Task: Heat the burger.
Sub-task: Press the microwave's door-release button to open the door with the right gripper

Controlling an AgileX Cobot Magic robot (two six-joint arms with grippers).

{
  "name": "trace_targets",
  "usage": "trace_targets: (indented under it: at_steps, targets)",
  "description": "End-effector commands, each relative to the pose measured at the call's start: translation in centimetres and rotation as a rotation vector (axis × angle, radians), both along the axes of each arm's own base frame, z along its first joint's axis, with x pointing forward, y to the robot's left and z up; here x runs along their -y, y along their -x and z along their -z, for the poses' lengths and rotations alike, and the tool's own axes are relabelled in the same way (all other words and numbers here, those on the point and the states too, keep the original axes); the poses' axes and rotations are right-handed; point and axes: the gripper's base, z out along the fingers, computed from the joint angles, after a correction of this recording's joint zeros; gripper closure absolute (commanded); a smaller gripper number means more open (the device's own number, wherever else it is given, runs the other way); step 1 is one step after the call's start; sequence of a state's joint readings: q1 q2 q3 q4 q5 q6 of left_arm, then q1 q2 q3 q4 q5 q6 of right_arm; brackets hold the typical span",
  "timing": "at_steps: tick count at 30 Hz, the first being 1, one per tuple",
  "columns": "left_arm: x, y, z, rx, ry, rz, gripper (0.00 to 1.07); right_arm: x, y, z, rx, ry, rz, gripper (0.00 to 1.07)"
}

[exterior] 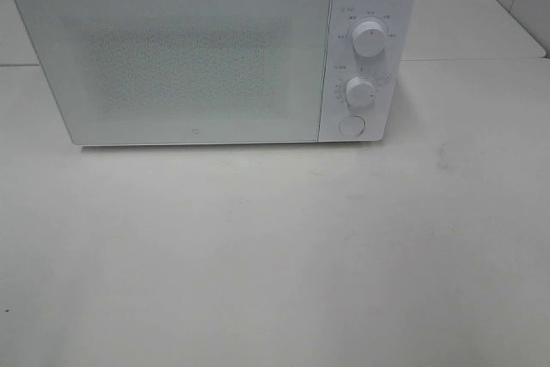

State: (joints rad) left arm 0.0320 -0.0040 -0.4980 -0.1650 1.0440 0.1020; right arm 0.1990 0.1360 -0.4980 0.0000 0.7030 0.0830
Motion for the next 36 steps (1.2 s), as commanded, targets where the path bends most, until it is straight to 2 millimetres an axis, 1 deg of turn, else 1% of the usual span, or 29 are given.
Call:
trace_targets:
  at_steps: [1,2,3,4,5,6,8,9,10,11,12,13,14,16,17,19,20,21,23,24,25,26,28,30,31,33,34,35,36]
  targets:
    - [0.0,0.2,-0.1,0.036,0.010,-0.008,0.05,-0.4,-2.1,-0.3,0.081,0.000,0.000,0.33]
    - [0.0,0.2,-0.1,0.036,0.010,-0.008,0.05,-0.6,-3.4,-0.3,0.101,0.001,0.001,0.33]
    - [0.0,0.2,-0.1,0.036,0.010,-0.008,0.05,-0.6,-3.4,-0.3,0.101,0.001,0.001,0.33]
    - [0.0,0.2,-0.1,0.036,0.010,-0.008,0.05,-0.8,-4.6,0.0,0.110,0.007,0.001,0.33]
    - [0.0,0.2,-0.1,0.036,0.010,-0.008,0.05,-1.0,-5.2,0.1,0.113,0.006,0.001,0.33]
    - [0.0,0.2,-0.1,0.036,0.010,-0.008,0.05,-1.0,-5.2,0.1,0.113,0.006,0.001,0.33]
    - [0.0,0.2,-0.1,0.036,0.010,-0.008,0.05,-1.3,-6.9,0.4,0.118,0.005,-0.001,0.33]
    - [0.0,0.2,-0.1,0.036,0.010,-0.008,0.05,-1.3,-6.9,0.4,0.118,0.005,-0.001,0.33]
    - [0.0,0.2,-0.1,0.036,0.010,-0.008,0.05,-1.6,-8.0,0.6,0.128,0.003,-0.002,0.33]
    - [0.0,0.2,-0.1,0.036,0.010,-0.008,0.05,-1.7,-8.6,0.7,0.135,0.002,-0.003,0.33]
    - [0.0,0.2,-0.1,0.036,0.010,-0.008,0.05,-1.7,-8.6,0.7,0.135,0.002,-0.003,0.33]
    - [0.0,0.2,-0.1,0.036,0.010,-0.008,0.05,-1.9,-9.6,1.0,0.154,-0.002,-0.004,0.33]
    - [0.0,0.2,-0.1,0.036,0.010,-0.008,0.05,-1.9,-9.6,1.0,0.154,-0.002,-0.004,0.33]
    - [0.0,0.2,-0.1,0.036,0.010,-0.008,0.05,-2.2,-11.2,1.3,0.166,-0.005,-0.006,0.33]
    - [0.0,0.2,-0.1,0.036,0.010,-0.008,0.05,-2.2,-11.2,1.3,0.166,-0.005,-0.006,0.33]
    - [0.0,0.2,-0.1,0.036,0.010,-0.008,0.05,-2.6,-12.8,1.8,0.177,-0.008,-0.007,0.33]
    - [0.0,0.2,-0.1,0.036,0.010,-0.008,0.05,-2.6,-12.8,1.8,0.177,-0.008,-0.007,0.33]
    - [0.0,0.2,-0.1,0.036,0.010,-0.008,0.05,-2.8,-13.9,2.4,0.162,-0.005,-0.009,0.33]
    - [0.0,0.2,-0.1,0.036,0.010,-0.008,0.05,-2.9,-14.4,2.6,0.162,-0.005,-0.009,0.33]
    - [0.0,0.2,-0.1,0.036,0.010,-0.008,0.05,-3.1,-15.3,3.3,0.149,-0.002,-0.010,0.33]
    - [0.0,0.2,-0.1,0.036,0.010,-0.008,0.05,-3.1,-15.3,3.3,0.149,-0.002,-0.010,0.33]
    - [0.0,0.2,-0.1,0.036,0.010,-0.008,0.05,-3.3,-16.2,4.1,0.134,0.000,-0.011,0.33]
    - [0.0,0.2,-0.1,0.036,0.010,-0.008,0.05,-3.4,-16.7,4.5,0.130,0.003,-0.012,0.33]
    - [0.0,0.2,-0.1,0.036,0.010,-0.008,0.05,-3.5,-17.9,5.5,0.143,0.004,-0.002,0.33]
    - [0.0,0.2,-0.1,0.036,0.010,-0.008,0.05,-3.5,-17.9,5.5,0.143,0.004,-0.002,0.33]
    - [0.0,0.2,-0.1,0.036,0.010,-0.008,0.05,-3.4,-18.7,6.7,0.183,-0.002,0.036,0.32]
    - [0.0,0.2,-0.1,0.036,0.010,-0.008,0.05,-3.4,-18.7,6.7,0.183,-0.002,0.036,0.32]
    - [0.0,0.2,-0.1,0.036,0.010,-0.008,0.05,-3.6,-18.9,7.8,0.195,-0.004,0.072,0.31]
    - [0.0,0.2,-0.1,0.036,0.010,-0.008,0.05,-3.8,-18.9,8.2,0.190,0.007,0.081,0.31]
